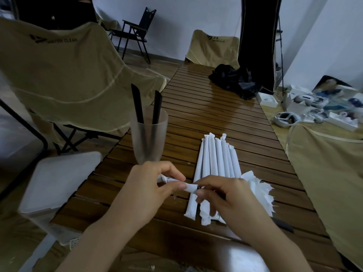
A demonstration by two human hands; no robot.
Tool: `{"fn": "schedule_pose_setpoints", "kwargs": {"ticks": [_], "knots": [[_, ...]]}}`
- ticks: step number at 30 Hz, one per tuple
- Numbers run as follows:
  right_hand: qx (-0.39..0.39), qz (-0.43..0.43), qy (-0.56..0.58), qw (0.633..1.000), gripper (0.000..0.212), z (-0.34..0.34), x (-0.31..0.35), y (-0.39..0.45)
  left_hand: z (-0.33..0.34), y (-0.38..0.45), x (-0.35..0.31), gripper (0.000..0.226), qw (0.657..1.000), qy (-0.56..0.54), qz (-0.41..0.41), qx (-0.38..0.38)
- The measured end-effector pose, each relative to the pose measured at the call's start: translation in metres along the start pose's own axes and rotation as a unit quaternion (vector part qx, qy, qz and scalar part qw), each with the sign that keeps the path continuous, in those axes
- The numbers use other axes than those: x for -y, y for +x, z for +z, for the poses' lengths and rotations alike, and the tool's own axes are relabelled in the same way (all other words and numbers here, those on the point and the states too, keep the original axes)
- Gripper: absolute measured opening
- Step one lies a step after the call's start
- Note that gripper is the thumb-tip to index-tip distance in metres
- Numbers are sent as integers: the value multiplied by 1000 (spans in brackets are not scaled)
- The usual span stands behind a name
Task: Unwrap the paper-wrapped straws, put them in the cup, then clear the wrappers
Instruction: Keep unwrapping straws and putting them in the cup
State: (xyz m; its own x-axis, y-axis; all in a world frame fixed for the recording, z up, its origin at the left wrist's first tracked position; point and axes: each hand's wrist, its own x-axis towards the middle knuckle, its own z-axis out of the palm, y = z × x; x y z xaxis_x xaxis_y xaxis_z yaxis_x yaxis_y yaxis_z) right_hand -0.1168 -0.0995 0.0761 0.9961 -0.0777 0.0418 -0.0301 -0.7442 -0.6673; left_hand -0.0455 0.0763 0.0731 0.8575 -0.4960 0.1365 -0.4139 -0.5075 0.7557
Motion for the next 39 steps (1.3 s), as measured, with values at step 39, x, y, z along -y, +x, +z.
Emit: {"fn": "schedule_pose_setpoints", "kwargs": {"ticks": [39], "knots": [[-49, -9, 19, 999, 30, 1, 16, -6, -9, -2, -9, 9, 997, -60, 16, 41]]}}
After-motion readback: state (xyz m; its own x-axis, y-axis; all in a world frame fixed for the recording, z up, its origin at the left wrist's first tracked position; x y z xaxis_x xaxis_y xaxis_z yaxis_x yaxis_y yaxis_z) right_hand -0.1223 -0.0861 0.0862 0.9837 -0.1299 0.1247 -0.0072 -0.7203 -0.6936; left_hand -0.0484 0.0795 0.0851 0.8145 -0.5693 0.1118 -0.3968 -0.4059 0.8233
